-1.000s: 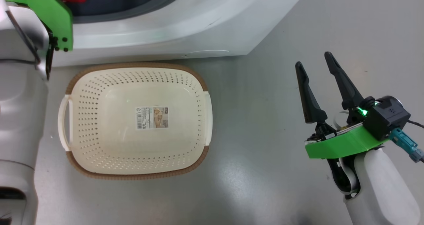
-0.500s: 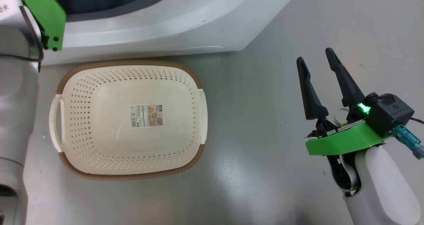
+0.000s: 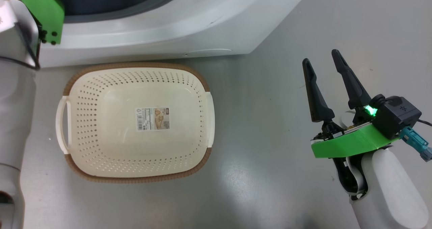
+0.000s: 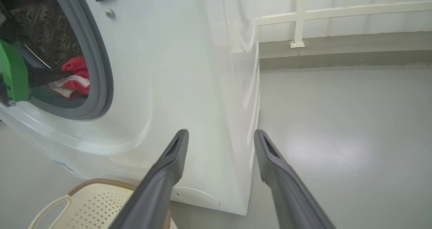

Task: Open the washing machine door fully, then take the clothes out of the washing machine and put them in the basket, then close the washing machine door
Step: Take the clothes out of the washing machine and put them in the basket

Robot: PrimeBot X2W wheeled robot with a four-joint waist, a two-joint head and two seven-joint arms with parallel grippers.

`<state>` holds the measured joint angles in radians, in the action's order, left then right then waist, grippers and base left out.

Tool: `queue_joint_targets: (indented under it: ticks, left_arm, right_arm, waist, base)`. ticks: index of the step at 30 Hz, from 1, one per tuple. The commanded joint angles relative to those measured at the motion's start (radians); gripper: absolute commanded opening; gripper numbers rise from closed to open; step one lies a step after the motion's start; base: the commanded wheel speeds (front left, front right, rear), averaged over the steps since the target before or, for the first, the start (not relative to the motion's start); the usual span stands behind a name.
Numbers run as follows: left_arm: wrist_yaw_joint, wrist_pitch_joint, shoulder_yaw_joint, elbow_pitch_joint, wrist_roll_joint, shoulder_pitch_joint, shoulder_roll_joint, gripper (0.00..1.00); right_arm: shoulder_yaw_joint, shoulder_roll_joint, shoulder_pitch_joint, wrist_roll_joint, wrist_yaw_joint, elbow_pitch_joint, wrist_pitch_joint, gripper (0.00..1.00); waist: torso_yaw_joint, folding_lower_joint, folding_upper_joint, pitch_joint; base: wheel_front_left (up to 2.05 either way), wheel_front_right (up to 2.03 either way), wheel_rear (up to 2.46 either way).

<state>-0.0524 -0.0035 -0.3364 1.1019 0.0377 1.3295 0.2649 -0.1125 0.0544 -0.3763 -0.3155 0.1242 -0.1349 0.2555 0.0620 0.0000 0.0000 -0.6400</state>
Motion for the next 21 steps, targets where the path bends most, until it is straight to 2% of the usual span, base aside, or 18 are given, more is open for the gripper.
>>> queue_joint_targets:
  ticks: [1, 7, 12, 21]
  left_arm:
    - [0.003, -0.026, 0.015, -0.034, 0.018, -0.017, 0.047, 0.00]
    - [0.023, -0.144, 0.044, -0.092, 0.074, -0.079, 0.042, 0.00]
    - [0.017, -0.240, 0.084, -0.182, 0.128, -0.167, 0.035, 0.00]
    - [0.001, -0.258, 0.141, -0.465, 0.167, -0.375, 0.027, 0.00]
  right_arm:
    - [-0.023, -0.004, 0.002, -0.005, 0.007, 0.016, 0.006, 1.00]
    - [-0.021, -0.004, 0.003, 0.000, 0.007, 0.009, 0.006, 1.00]
    - [-0.022, -0.004, 0.019, 0.006, 0.007, -0.002, 0.006, 1.00]
    - [-0.020, -0.004, 0.044, 0.016, 0.007, -0.015, 0.006, 1.00]
  waist:
    - [-0.004, 0.0000, 0.0000, 0.006]
    - [-0.016, 0.0000, 0.0000, 0.032]
    - [-0.031, 0.0000, 0.0000, 0.073]
    - [-0.045, 0.0000, 0.0000, 0.162]
  base:
    - [0.00, 0.00, 0.00]
    - [0.00, 0.00, 0.00]
    - [0.00, 0.00, 0.00]
    - [0.00, 0.00, 0.00]
